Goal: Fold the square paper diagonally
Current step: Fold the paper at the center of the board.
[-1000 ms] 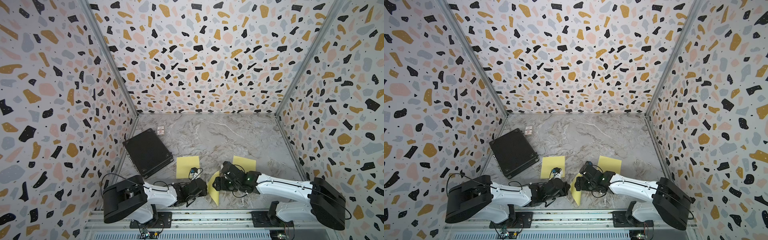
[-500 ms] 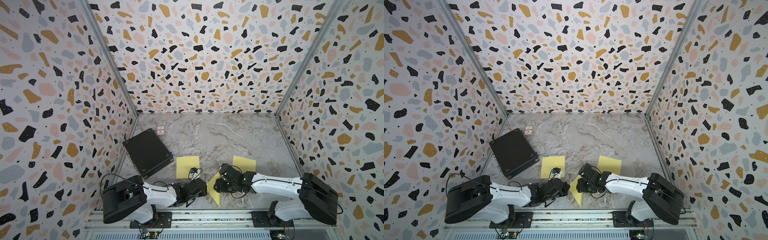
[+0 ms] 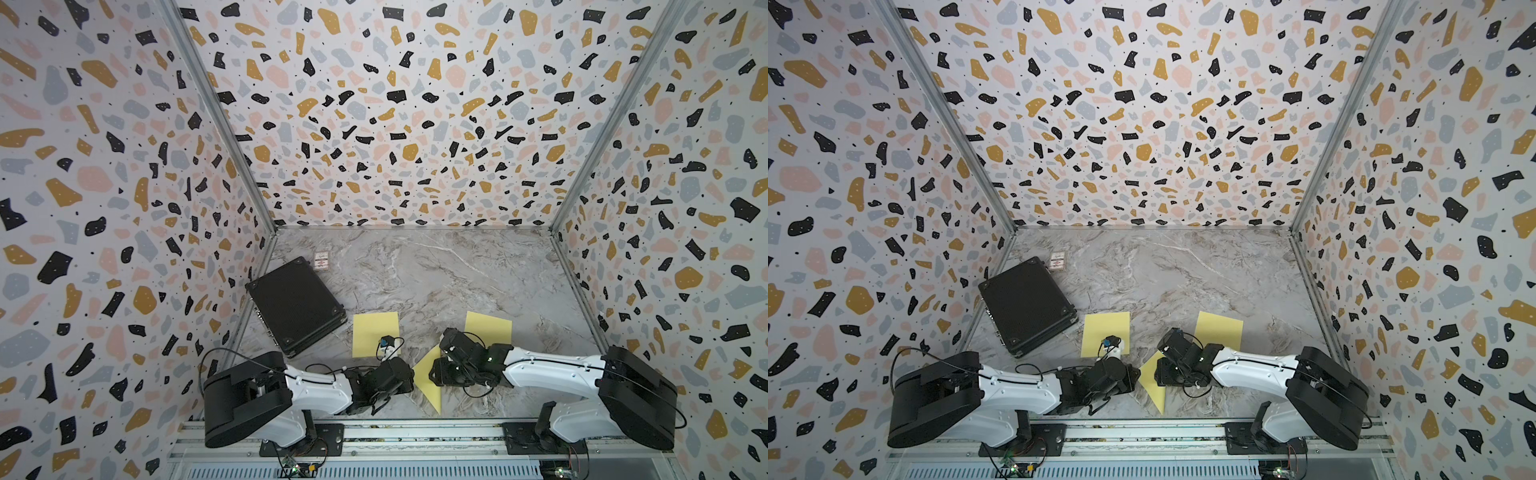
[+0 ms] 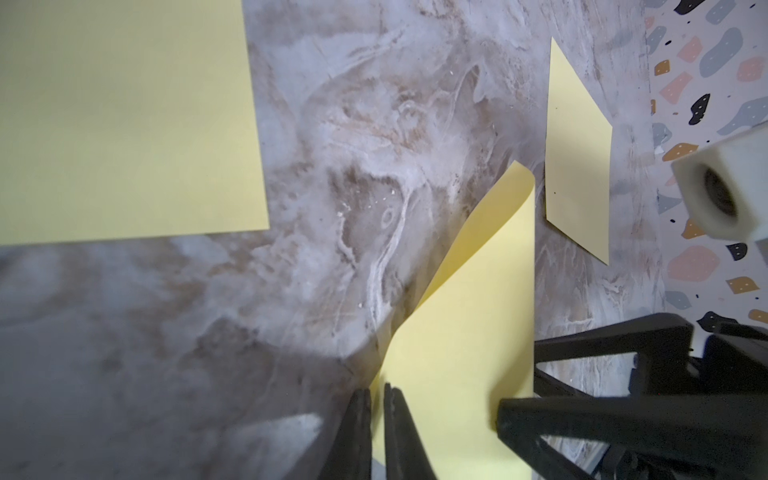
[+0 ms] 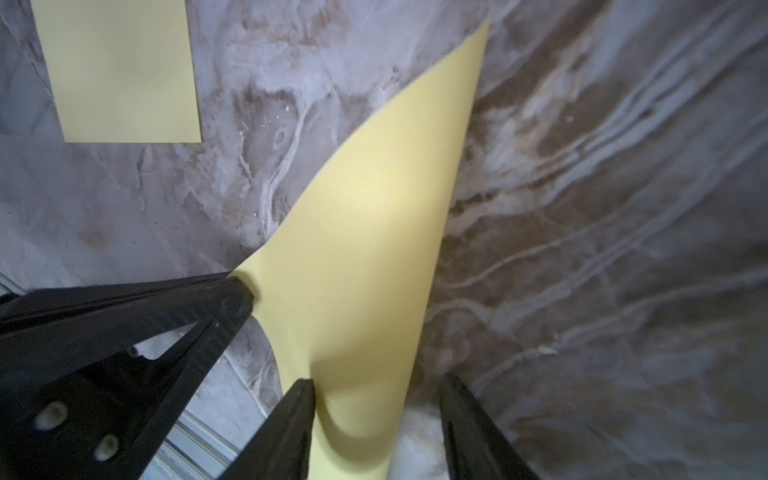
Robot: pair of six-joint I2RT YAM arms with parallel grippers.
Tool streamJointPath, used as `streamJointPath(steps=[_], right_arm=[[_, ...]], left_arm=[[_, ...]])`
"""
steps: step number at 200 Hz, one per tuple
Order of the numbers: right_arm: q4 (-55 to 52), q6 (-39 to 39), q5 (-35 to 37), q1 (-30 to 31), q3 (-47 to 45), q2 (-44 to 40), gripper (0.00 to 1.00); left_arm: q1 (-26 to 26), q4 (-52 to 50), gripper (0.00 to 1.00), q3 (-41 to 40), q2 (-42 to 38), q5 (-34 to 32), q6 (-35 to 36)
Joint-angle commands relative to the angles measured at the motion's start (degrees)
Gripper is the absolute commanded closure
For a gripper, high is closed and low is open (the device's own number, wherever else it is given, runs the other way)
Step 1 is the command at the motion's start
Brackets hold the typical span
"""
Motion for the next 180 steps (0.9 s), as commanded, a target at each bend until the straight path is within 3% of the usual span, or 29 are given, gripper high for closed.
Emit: streamJointPath(steps=[1, 180], right_arm=[[-1.1, -0.5, 0.7, 0.2, -0.7, 0.6, 0.48], [-1.1, -3.2, -2.1, 0.2, -1.7, 1.5, 0.5]], left_arm=[[-0.1, -8.0, 0.84, -2.5, 0.9, -0.4, 0.1], [-0.2, -9.7, 0.8, -1.8, 1.0, -0.9, 0.2]])
